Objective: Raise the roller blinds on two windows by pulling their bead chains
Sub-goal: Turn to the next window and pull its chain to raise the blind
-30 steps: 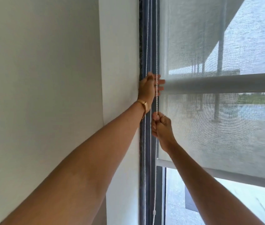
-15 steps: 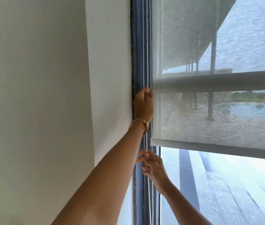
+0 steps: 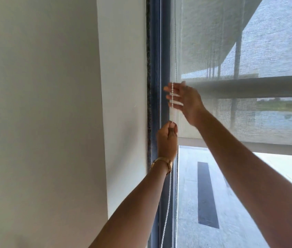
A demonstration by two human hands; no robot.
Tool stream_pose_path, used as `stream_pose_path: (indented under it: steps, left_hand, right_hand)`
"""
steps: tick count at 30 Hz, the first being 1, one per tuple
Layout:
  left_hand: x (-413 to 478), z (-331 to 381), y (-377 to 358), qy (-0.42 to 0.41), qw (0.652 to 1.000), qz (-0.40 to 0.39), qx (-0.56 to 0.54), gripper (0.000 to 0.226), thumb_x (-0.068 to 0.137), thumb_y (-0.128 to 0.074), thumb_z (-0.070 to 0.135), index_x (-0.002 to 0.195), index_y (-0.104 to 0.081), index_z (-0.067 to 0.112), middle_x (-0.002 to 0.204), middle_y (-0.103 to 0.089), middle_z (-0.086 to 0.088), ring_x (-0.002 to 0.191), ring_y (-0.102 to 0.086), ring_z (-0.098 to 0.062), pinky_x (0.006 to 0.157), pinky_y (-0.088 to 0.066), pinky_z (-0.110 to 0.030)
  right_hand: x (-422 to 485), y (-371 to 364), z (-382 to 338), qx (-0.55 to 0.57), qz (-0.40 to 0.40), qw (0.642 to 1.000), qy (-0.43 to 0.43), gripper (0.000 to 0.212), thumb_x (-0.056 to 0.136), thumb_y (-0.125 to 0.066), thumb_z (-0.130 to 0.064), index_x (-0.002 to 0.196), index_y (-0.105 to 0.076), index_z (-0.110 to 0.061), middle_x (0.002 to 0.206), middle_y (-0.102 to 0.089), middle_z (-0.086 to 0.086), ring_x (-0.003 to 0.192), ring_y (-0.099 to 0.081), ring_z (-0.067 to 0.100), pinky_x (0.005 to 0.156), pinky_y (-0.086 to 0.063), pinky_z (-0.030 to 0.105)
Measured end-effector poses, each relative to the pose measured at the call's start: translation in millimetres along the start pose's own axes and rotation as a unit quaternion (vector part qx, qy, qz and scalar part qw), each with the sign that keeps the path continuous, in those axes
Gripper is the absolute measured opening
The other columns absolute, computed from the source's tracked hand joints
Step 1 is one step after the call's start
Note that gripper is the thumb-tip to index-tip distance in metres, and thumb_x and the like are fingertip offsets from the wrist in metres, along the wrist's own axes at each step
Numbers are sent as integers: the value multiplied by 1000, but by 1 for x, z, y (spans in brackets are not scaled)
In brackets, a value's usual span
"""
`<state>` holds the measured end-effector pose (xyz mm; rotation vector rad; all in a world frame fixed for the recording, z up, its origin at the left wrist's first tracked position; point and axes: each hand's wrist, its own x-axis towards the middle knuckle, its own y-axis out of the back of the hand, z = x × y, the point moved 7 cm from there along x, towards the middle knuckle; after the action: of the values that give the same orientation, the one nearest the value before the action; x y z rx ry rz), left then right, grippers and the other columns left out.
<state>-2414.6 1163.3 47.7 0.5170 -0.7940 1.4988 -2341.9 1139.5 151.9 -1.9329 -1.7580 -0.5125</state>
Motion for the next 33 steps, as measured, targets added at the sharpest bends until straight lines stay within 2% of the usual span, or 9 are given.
stream_pose_path:
  steps: [6, 10, 15, 18, 21, 24, 28, 31, 33]
  left_hand:
    - [-28, -30, 11, 47, 999, -5, 10, 37, 94, -36, 12, 58, -39, 21, 50, -32, 11, 53, -28, -10, 55, -23, -28]
    - [-47, -44, 19, 69, 997, 2, 22, 33, 89, -36, 19, 56, -38, 24, 49, -32, 10, 51, -27, -9, 53, -23, -28]
    - [-57, -49, 24, 76, 996, -21, 47, 30, 89, -34, 13, 60, -38, 17, 53, -31, 5, 50, -27, -7, 52, -23, -25]
    - [-56, -54, 24, 104, 992, -64, 44, 31, 96, -33, 7, 66, -43, 12, 53, -31, 5, 45, -26, -4, 46, -22, -18]
    - [-53, -65, 23, 157, 982, -102, 10, 31, 99, -34, 15, 77, -54, 6, 52, -40, 3, 39, -33, -3, 37, -28, -16]
    - [-43, -57, 20, 150, 984, -97, 12, 39, 101, -33, 26, 100, -64, 2, 76, -63, -7, 61, -57, -10, 55, -51, -23]
    - [-11, -23, 15, 129, 988, -74, -32, 45, 101, -27, 33, 123, -56, 7, 117, -63, -16, 106, -60, -24, 89, -50, -32]
    - [26, 15, 8, 70, 995, -57, -53, 46, 101, -26, 34, 129, -50, 7, 120, -62, -15, 110, -59, -28, 91, -49, -35]
    - [46, 38, 4, 39, 996, -43, -71, 41, 101, -28, 29, 129, -49, 7, 119, -62, -15, 107, -59, -24, 81, -52, -25]
  right_hand:
    - [24, -20, -48, 53, -22, 998, -39, 37, 102, -30, -27, 112, -59, -8, 96, -69, 2, 85, -67, 19, 81, -55, 33]
    - [33, -24, -58, 67, -14, 997, -33, 33, 101, -32, -18, 92, -62, -8, 82, -70, 4, 71, -67, 17, 71, -56, 29]
    - [30, -27, -46, -3, 18, 998, 55, 42, 96, -25, -3, 73, -57, -16, 57, -47, -2, 39, -35, 4, 40, -29, 18]
    - [29, -20, -43, -45, 65, 992, 99, 41, 84, -22, 3, 61, -46, -22, 55, -41, -4, 43, -31, 7, 41, -24, 21]
    - [24, -24, -44, -68, 75, 987, 127, 33, 75, -23, -1, 59, -41, -24, 57, -37, -3, 49, -28, 9, 46, -22, 25]
    - [20, -24, -40, -86, 82, 983, 143, 29, 71, -24, -2, 58, -38, -24, 57, -35, -3, 51, -28, 10, 48, -22, 28]
    - [13, -15, -24, -122, 102, 976, 151, 25, 64, -25, -3, 56, -37, -23, 55, -32, -2, 51, -28, 10, 50, -22, 29]
    - [1, -7, -2, -119, 106, 978, 136, 30, 68, -29, 4, 55, -38, -21, 48, -36, -7, 46, -33, 8, 47, -25, 25]
    - [-7, -1, 19, -97, 103, 984, 111, 35, 69, -32, 7, 54, -43, -23, 45, -43, -13, 45, -40, 6, 44, -29, 23]
